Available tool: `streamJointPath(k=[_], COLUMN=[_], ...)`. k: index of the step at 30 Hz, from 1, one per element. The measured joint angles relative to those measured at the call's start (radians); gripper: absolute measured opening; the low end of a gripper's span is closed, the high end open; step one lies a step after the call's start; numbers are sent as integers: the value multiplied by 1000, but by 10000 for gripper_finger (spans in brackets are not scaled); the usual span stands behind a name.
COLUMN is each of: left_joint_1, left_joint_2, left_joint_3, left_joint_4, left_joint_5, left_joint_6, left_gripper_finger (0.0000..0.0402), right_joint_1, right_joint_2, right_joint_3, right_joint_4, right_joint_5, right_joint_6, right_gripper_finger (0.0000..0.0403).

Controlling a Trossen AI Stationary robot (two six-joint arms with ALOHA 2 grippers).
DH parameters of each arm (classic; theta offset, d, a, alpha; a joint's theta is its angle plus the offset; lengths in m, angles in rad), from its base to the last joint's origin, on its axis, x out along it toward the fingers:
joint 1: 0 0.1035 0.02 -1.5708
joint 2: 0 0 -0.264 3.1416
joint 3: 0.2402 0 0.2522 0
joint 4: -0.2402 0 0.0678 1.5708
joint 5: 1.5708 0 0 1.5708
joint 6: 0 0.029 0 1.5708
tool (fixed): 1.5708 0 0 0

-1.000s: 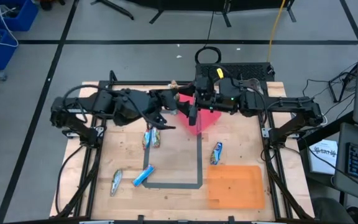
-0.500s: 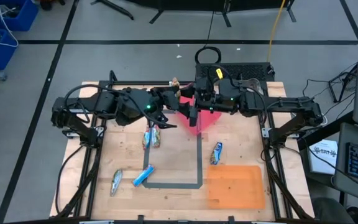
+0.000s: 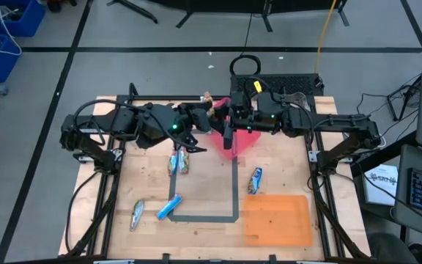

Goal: Pick and place Granola Bars by type
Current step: Put the yellow granola bar into the transparent bin

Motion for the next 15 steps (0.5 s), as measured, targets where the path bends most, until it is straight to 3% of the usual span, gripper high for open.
streamJointPath(k=[7,15], left_joint_1=[0,3], left_joint_2=[0,-1], left_joint_3=[0,0], left_joint_4=[0,10], left_joint_5=[1,23], left_joint_6=[-2,-57], left_gripper_finger=[9,25], right_joint_1=[0,-2], right_joint_2=[0,-1], right_joint_3=[0,0], right_joint_4=[2,3], right_joint_5=[0,-38], right_joint_6=[0,8], right_gripper_finger=[24,13])
